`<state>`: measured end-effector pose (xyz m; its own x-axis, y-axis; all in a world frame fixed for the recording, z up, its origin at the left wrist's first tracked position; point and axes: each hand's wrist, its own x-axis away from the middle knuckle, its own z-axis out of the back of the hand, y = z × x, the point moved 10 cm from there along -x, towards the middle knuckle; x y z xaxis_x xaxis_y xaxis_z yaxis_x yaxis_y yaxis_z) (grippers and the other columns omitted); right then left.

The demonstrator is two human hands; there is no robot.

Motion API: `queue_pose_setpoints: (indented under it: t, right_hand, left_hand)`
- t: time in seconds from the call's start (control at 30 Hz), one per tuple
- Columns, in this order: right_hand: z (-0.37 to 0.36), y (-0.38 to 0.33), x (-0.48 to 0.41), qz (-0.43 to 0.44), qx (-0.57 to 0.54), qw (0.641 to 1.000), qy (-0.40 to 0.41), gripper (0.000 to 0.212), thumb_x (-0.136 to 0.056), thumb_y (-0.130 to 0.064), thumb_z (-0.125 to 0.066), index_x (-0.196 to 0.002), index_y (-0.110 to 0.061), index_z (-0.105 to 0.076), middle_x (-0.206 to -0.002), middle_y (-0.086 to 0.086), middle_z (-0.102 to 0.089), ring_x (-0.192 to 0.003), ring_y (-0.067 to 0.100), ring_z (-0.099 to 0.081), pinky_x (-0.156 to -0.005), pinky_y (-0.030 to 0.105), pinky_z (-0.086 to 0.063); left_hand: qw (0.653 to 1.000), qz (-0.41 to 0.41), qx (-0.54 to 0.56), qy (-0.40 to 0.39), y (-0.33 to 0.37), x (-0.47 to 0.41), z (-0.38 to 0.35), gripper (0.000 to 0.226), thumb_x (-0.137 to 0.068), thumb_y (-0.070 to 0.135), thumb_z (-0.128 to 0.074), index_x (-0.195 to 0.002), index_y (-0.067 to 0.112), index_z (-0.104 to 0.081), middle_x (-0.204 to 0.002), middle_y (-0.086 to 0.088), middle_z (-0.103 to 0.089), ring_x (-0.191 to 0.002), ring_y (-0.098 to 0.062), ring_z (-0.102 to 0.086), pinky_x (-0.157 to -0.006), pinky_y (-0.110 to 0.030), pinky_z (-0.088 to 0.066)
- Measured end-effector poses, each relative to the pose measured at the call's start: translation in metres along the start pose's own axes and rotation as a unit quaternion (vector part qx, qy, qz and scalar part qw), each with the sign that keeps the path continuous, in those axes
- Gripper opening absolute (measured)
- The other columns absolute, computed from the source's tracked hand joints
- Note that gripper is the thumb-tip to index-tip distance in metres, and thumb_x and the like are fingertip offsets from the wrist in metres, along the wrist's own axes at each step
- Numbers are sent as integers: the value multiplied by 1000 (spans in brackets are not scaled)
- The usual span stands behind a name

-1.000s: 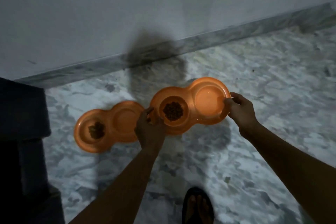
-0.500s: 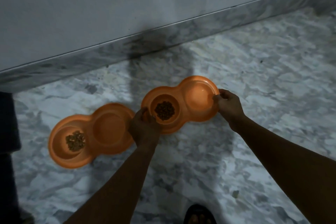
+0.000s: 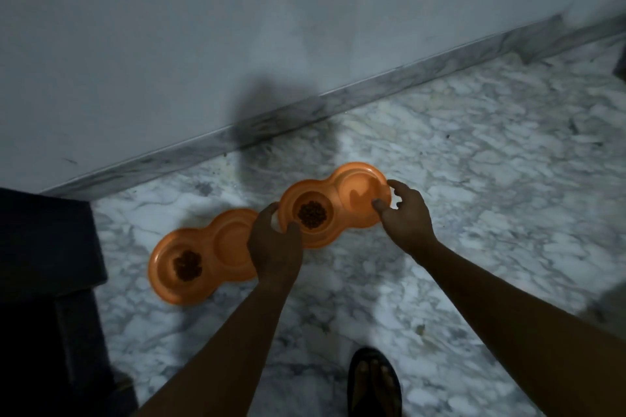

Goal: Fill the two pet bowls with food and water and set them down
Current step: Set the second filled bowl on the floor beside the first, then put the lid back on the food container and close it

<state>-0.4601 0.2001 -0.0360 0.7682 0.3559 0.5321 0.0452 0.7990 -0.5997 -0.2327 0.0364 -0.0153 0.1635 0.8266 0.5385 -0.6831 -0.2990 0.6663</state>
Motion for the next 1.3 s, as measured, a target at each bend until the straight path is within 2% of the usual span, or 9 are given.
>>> queue_pose_setpoints:
  t: [0.17, 0.43, 0.5, 0.6, 0.7, 0.83, 1.07, 1.17, 1.3]
  right_hand:
    - [42, -101, 105, 58, 6, 998, -13, 49, -92, -25, -69, -139, -17, -58, -139, 10, -56, -129, 26, -53, -99, 34, -43]
    - [126, -269, 330, 91, -66, 993, 27, 46, -93, -29, -67, -138, -27, -58, -143, 1, -51, -129, 20, -53, -108, 40, -45]
    - [140, -292, 381, 89, -86, 991, 53, 44, -93, -29, -67, -136, -27, -60, -142, 0, -51, -128, 20, -53, -105, 39, -47]
    - [161, -341, 496, 97, -146, 979, 99, 41, -93, -28, -68, -133, -28, -62, -138, -5, -52, -124, 17, -54, -90, 20, -49]
    - [169, -386, 584, 120, -181, 970, 111, 39, -94, -27, -68, -132, -26, -62, -137, -6, -54, -120, 15, -55, -100, 32, -47]
    - [181, -441, 668, 172, -213, 954, 120, 35, -94, -30, -67, -129, -33, -61, -137, -6, -53, -120, 12, -52, -93, 28, -42]
    - [187, -519, 764, 255, -206, 938, 113, 35, -95, -33, -65, -130, -31, -61, -137, -5, -54, -126, 15, -52, -102, 37, -46]
    - [175, -539, 803, 283, -200, 932, 105, 34, -94, -34, -66, -128, -31, -62, -134, -5, -56, -121, 13, -53, -103, 37, -46]
    - [145, -563, 856, 311, -173, 931, 78, 31, -94, -35, -66, -125, -31, -64, -132, -9, -57, -122, 11, -53, -102, 36, -47]
  left_hand:
    - [997, -69, -28, -34, 79, 69, 82, 48, -82, 14, -67, -129, 19, -60, -119, -13, -66, -111, -31, -62, -100, -43, -47]
    - [980, -175, -41, -82, 208, 230, 277, 45, -83, 12, -67, -128, 15, -61, -138, -6, -57, -132, -21, -48, -112, -32, -34]
    - [972, -200, -57, -104, 225, 264, 317, 46, -82, 17, -67, -128, 19, -62, -140, -2, -56, -134, -19, -47, -113, -35, -34]
    - [951, -279, -74, -112, 256, 324, 417, 46, -78, 20, -67, -123, 17, -64, -134, -2, -60, -130, -20, -51, -110, -31, -36]
    - [934, -329, -104, -87, 285, 366, 508, 46, -80, 18, -68, -125, 17, -64, -136, -3, -58, -132, -22, -49, -110, -29, -34]
    - [917, -368, -135, -74, 316, 410, 599, 44, -86, 23, -67, -130, 24, -60, -146, 2, -50, -138, -15, -41, -109, -27, -33]
    - [913, -395, -97, -10, 319, 465, 721, 38, -85, 28, -68, -123, 26, -64, -138, 7, -56, -128, -13, -51, -97, -20, -35]
    - [915, -392, -95, -10, 302, 483, 760, 33, -84, 30, -69, -117, 30, -68, -133, 9, -60, -117, -16, -58, -99, -27, -41]
    - [920, -385, -78, -22, 271, 500, 812, 29, -85, 28, -69, -113, 30, -71, -125, 6, -65, -101, -8, -58, -85, -20, -38]
